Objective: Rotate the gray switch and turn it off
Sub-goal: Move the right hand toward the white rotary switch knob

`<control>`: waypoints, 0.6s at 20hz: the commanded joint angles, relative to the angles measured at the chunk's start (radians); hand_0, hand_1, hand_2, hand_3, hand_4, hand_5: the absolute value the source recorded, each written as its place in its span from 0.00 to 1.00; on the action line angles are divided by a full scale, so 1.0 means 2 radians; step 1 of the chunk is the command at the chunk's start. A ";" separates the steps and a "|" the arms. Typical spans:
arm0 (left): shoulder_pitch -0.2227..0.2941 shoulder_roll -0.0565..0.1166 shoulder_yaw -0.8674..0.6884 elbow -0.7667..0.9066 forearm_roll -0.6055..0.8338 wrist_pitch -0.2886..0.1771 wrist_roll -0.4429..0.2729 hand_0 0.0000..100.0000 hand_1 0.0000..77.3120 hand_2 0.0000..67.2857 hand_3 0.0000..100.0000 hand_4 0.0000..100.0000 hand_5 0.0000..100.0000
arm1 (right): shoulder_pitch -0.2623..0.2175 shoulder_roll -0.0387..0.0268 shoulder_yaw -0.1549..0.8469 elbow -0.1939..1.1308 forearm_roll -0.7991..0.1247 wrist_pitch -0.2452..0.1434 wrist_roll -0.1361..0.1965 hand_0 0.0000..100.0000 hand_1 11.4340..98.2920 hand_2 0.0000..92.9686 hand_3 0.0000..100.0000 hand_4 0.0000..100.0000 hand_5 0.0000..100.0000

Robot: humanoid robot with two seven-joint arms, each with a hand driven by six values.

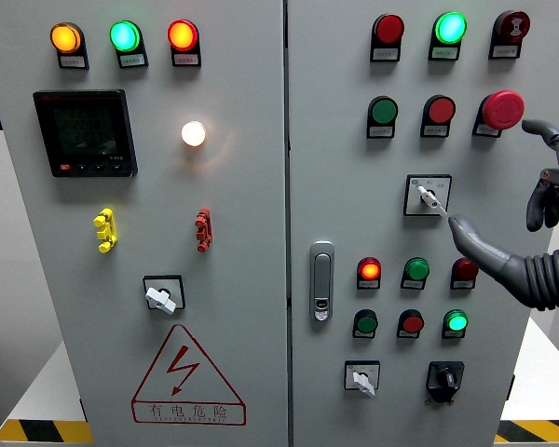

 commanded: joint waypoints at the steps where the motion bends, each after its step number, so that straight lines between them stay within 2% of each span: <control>1: 0.000 0.000 0.000 0.000 0.000 0.000 0.000 0.00 0.00 0.19 0.18 0.10 0.12 | 0.000 0.0003 0.000 -0.005 0.000 0.000 -0.002 0.00 0.43 0.31 0.94 0.95 0.95; 3: 0.000 0.000 0.000 0.000 0.000 0.000 -0.001 0.00 0.00 0.19 0.18 0.10 0.12 | 0.002 -0.0013 0.000 -0.012 0.001 0.000 -0.002 0.00 0.42 0.37 0.94 0.95 0.95; 12: 0.000 0.000 0.000 0.000 0.000 0.000 -0.001 0.00 0.00 0.19 0.18 0.10 0.12 | 0.005 -0.0013 0.012 -0.039 0.001 0.001 -0.002 0.00 0.38 0.50 0.93 0.96 0.94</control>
